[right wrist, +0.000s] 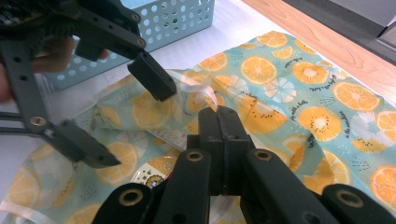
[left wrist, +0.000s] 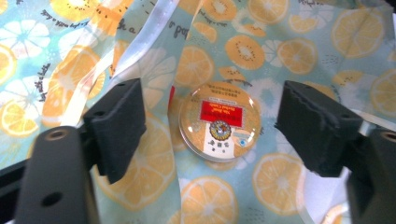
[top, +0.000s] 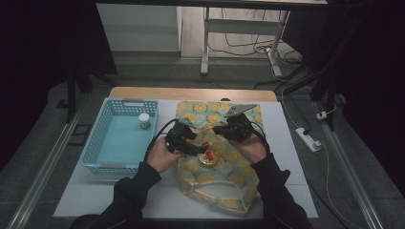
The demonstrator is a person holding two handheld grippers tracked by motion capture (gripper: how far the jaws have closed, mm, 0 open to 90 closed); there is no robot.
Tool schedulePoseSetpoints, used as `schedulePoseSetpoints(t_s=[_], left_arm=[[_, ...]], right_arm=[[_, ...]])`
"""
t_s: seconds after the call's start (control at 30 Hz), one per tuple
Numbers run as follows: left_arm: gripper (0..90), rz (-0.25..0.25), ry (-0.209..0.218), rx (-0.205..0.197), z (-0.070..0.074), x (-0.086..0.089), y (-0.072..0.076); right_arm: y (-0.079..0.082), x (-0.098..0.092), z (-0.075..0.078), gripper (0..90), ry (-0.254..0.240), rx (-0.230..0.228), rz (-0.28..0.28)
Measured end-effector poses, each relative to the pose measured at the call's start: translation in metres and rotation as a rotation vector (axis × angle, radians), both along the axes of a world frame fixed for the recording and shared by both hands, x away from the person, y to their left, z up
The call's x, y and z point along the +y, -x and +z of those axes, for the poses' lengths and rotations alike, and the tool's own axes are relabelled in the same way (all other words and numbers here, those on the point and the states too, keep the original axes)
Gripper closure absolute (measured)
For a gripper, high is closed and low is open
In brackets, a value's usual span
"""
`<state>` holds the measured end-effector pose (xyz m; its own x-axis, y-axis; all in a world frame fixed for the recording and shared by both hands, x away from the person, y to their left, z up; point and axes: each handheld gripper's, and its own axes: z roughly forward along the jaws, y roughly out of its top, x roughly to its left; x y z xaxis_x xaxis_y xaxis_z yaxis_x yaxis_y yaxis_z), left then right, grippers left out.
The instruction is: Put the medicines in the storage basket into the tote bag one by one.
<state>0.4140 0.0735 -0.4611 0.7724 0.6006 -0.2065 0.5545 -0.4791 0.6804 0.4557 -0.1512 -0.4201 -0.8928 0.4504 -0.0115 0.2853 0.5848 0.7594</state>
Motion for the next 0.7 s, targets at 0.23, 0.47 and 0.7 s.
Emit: schedulePoseSetpoints(t_s=[0.23,0.47,0.7], left_arm=[[13.0,0.012,0.033,0.021,0.003,0.013,0.002],[6.6,0.000,0.068,0.025,0.006,0.025,0.003],[4.0,-0.005,0.055,0.021,0.008,0.040,0.004]], right_arm=[[0.001,0.000,0.001,89.5,-0.002,-0.002,0.002],[0.001,0.000,0.001,89.5,-0.004,-0.005,0.004],[0.001,0.000,0.002,89.5,-0.004,-0.005,0.006]])
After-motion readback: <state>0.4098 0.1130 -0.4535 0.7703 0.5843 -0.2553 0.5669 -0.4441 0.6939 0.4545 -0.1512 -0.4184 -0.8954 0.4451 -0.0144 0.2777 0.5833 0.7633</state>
